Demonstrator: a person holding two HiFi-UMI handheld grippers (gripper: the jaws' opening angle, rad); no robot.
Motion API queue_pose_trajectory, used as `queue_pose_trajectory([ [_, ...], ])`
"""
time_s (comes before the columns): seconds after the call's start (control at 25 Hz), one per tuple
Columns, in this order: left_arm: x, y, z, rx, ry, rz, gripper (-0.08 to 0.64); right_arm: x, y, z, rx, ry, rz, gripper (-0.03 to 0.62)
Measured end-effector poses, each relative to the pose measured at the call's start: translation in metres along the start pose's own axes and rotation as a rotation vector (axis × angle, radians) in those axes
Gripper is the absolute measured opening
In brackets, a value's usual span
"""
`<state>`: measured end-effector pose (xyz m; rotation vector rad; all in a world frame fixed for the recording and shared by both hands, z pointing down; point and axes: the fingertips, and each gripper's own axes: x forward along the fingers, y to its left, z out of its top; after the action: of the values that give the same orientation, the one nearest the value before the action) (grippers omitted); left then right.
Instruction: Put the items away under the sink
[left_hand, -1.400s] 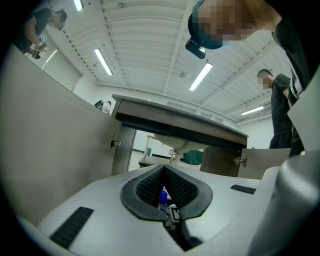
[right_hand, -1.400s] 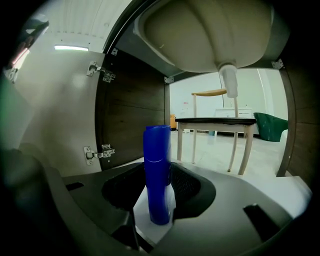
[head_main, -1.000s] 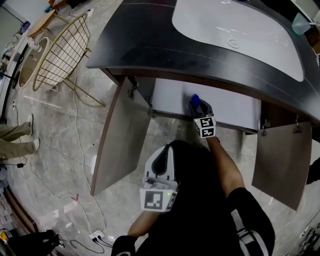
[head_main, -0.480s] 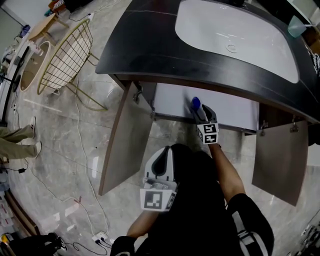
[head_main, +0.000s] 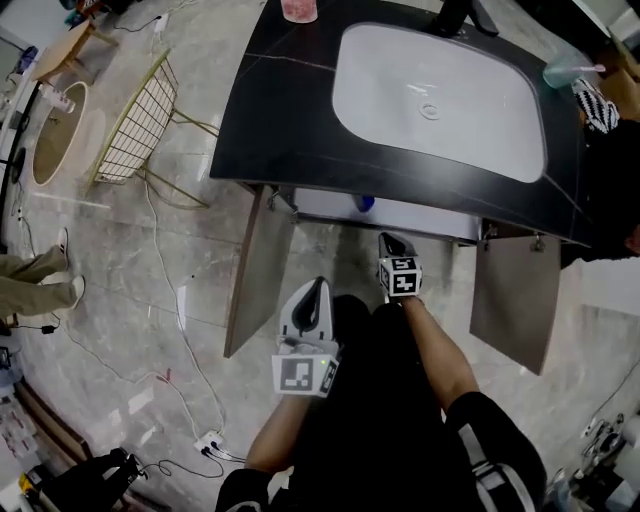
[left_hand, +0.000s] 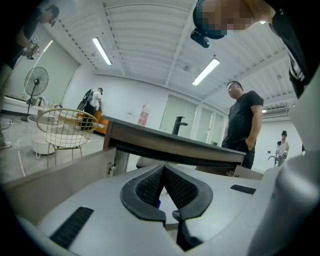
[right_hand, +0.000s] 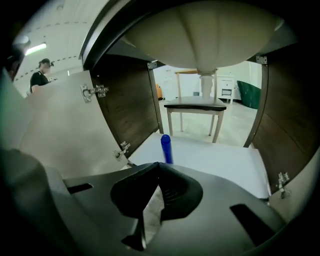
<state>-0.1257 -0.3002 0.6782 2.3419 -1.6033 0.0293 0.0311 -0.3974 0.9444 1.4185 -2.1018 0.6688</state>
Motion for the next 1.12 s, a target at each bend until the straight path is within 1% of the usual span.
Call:
queue_pose_trajectory([
  [0.08,-0.010,-0.009,0.026,-0.014,0.018,0.016,0.015,-0.032,0.008,0.009,0.015,0.039,0.005,0.012],
  [0.24,-0.042,-0.037,0.080,-0.022,0.030,0.042,0.015,-0.106,0.022,0.031,0.025,0.078,0.019,0.011],
  [0.4,-0.085,-0.074,0.134,-0.021,0.031,0.068,0.015,-0.186,0.039,0.054,0.019,0.096,0.038,0.011],
  [0.52,-0.123,-0.107,0.167,-0.024,0.021,0.086,0.015,-0.249,0.055,0.066,0.017,0.093,0.056,0.011],
  [0.84,-0.227,-0.200,0.241,-0.056,-0.006,0.128,0.015,-0.423,0.092,0.105,-0.027,0.055,0.106,0.011],
  [1.0,-0.276,-0.238,0.270,-0.050,-0.027,0.124,0.015,-0.504,0.109,0.128,-0.043,-0.015,0.122,0.011],
  [1.12,-0.305,-0.253,0.280,-0.051,-0.026,0.117,0.015,-0.558,0.127,0.146,-0.036,-0.083,0.136,0.011],
])
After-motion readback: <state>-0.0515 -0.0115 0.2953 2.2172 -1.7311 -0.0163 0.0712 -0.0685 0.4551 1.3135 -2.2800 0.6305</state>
